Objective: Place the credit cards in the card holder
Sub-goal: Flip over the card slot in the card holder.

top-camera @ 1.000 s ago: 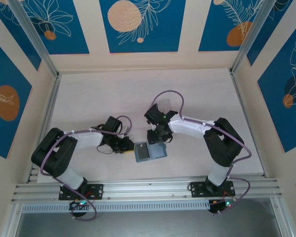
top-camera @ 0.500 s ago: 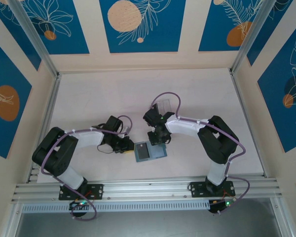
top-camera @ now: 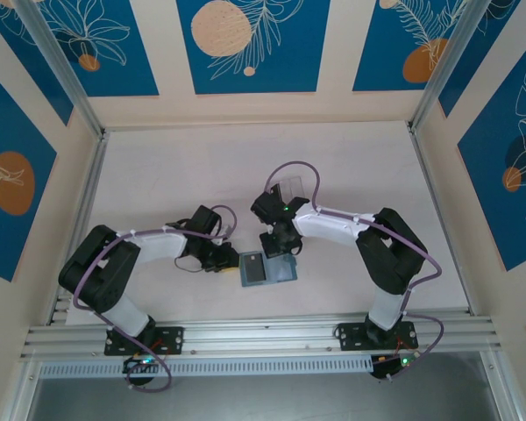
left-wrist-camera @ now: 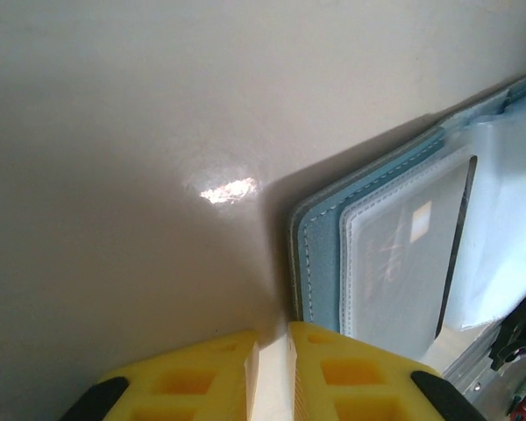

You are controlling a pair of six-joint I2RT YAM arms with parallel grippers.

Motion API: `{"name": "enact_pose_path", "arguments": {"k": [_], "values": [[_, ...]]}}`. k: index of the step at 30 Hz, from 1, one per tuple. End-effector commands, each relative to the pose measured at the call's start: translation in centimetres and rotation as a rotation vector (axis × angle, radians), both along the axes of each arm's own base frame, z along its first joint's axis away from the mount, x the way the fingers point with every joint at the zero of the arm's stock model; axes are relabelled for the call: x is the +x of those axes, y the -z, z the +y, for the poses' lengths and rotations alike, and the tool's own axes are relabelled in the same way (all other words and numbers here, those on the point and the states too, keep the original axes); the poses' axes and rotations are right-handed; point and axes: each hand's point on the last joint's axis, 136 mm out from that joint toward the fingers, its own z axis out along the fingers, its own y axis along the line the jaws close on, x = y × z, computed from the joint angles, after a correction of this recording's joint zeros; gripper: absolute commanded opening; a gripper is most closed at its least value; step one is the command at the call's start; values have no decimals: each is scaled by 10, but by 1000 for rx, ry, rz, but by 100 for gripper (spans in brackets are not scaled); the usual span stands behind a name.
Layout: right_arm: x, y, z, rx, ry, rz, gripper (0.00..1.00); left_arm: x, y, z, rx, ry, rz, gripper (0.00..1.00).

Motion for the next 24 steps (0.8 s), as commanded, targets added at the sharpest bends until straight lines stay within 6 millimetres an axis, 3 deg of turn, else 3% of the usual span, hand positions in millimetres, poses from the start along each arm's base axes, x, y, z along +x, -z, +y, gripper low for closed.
{"name": "enact_pose_path", "arguments": {"k": [1,5,14,24], "values": [[-7,-15,9,41,-11,25,0,-10,14,-28,-42,49,0,18],[-8,-19,22,156,7,89,4,-13,17,-38,-51,52,3,18],[-16,-13,47,332,67,214,26,-19,23,-56,-79,51,16,17],[-36,-6,48,475,188,329,35,-21,30,-57,-80,39,26,17]]}}
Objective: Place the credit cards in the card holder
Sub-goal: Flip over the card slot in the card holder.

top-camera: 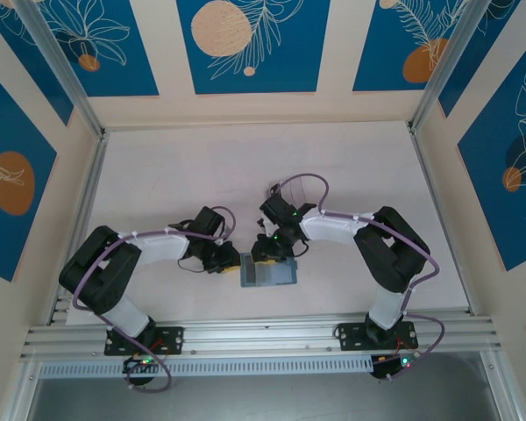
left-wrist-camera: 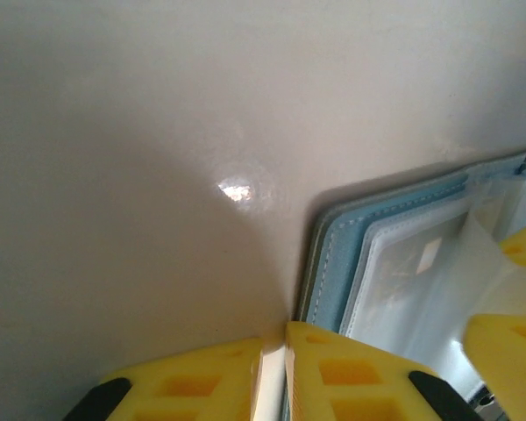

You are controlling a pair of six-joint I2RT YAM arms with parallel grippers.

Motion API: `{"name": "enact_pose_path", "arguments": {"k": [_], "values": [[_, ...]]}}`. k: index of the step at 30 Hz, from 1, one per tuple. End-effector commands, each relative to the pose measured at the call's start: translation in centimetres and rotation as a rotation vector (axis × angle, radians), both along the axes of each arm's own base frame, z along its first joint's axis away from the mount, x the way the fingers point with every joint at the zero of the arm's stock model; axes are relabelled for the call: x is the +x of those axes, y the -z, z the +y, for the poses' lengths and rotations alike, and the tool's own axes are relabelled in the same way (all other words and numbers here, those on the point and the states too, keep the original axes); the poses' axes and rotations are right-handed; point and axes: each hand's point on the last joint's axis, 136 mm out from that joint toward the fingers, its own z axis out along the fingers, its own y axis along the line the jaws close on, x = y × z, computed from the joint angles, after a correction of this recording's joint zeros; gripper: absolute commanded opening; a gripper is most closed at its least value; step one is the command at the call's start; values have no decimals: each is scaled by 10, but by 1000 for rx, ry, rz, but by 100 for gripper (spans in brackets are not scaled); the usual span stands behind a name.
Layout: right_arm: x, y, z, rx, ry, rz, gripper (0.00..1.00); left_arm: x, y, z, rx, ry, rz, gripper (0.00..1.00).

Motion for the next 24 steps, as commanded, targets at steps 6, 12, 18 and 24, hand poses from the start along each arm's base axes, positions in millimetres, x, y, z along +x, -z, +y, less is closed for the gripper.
{"name": "enact_pose_path", "arguments": {"k": [6,12,18,24], "values": [[-23,-15,3,56,26,22,45,-20,24,-54,-128,152,-44,17],[-19,-19,17,97,0,0,49,-19,23,-56,-139,149,-41,17],[-9,-17,35,149,-19,3,50,-18,13,-55,-158,135,-52,17],[4,-20,42,181,-27,-1,51,-10,-2,-45,-229,66,-45,18]]}}
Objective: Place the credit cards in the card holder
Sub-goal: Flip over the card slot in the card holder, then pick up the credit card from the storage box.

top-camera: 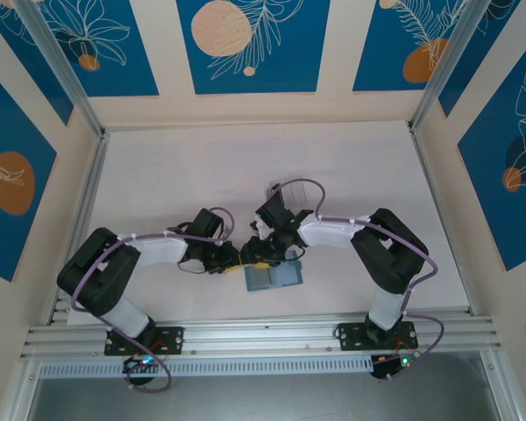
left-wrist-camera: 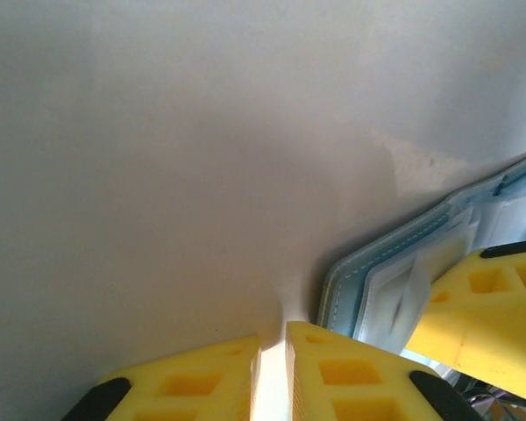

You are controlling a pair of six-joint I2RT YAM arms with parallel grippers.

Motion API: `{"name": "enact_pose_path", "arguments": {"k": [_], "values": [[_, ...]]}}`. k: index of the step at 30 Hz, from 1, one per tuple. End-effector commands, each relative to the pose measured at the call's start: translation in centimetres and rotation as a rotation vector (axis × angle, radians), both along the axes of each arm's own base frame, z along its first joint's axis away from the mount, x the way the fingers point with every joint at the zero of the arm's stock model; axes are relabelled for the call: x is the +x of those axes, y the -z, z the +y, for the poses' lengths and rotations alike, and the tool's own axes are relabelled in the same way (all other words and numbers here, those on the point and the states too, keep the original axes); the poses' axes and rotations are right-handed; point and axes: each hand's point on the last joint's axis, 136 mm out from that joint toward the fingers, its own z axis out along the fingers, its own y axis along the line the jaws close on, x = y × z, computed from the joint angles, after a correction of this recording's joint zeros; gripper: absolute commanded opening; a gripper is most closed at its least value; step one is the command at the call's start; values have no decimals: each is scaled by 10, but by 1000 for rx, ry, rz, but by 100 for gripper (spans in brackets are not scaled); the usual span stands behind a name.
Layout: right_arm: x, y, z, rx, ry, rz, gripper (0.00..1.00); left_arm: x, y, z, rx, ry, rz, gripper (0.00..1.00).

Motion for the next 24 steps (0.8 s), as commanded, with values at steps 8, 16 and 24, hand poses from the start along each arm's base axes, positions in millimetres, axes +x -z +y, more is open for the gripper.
{"name": "enact_pose_path", "arguments": {"k": [8,16,24], "values": [[21,-35,9,58,-42,-83,57,3,-23,-10,-196,9,-67,21],[58,-68,-18,-10,5,-199,60,28,-57,28,-179,-97,-146,27],[131,-91,-80,-191,154,-330,57,73,-96,35,-171,-128,-250,28]]}}
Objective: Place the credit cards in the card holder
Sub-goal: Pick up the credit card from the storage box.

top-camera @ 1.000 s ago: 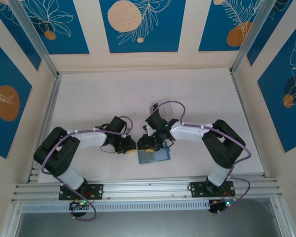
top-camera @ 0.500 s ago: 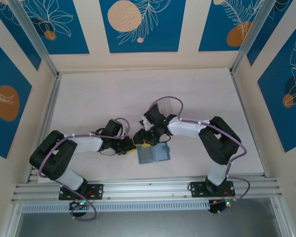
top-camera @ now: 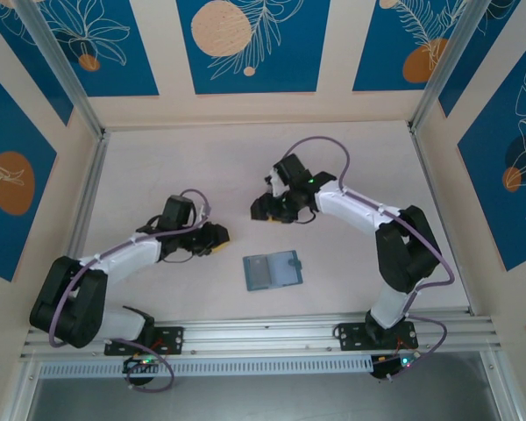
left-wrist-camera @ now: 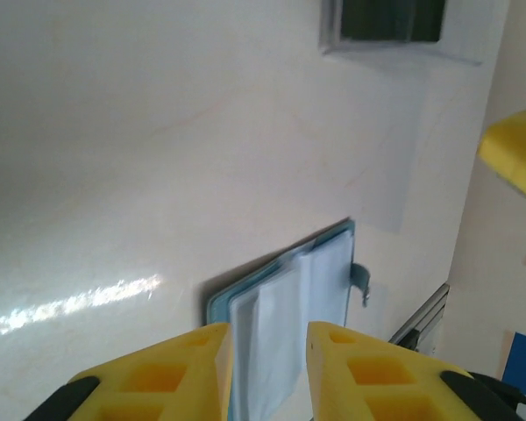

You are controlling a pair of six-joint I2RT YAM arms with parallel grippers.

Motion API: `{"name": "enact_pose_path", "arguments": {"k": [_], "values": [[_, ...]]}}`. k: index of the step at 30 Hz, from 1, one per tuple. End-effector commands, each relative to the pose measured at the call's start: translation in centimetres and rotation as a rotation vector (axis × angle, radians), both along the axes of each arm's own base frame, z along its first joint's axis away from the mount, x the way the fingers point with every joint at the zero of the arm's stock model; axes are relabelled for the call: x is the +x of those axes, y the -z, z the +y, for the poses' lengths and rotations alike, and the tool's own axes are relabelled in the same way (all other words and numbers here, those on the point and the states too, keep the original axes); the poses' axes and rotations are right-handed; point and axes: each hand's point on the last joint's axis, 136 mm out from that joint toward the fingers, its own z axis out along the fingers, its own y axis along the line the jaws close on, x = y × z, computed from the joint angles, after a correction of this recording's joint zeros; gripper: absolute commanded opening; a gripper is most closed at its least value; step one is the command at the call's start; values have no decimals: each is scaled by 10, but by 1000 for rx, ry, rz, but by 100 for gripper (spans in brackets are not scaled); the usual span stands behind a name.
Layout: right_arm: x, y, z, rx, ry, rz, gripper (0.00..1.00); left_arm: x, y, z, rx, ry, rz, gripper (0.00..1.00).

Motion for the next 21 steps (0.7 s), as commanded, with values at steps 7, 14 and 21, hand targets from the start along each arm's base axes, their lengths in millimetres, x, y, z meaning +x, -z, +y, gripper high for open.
{"name": "enact_pose_path", "arguments": {"k": [7,14,21], "values": [[67,2,-57,-187,97,-41,48,72,-28,-25,-37,4,-89,29],[98,20,-49,-196,78,-5,45,121,-17,-57,-95,29,-70,28],[108,43,-46,-227,62,36,44,139,12,-85,-135,60,-6,28]]}}
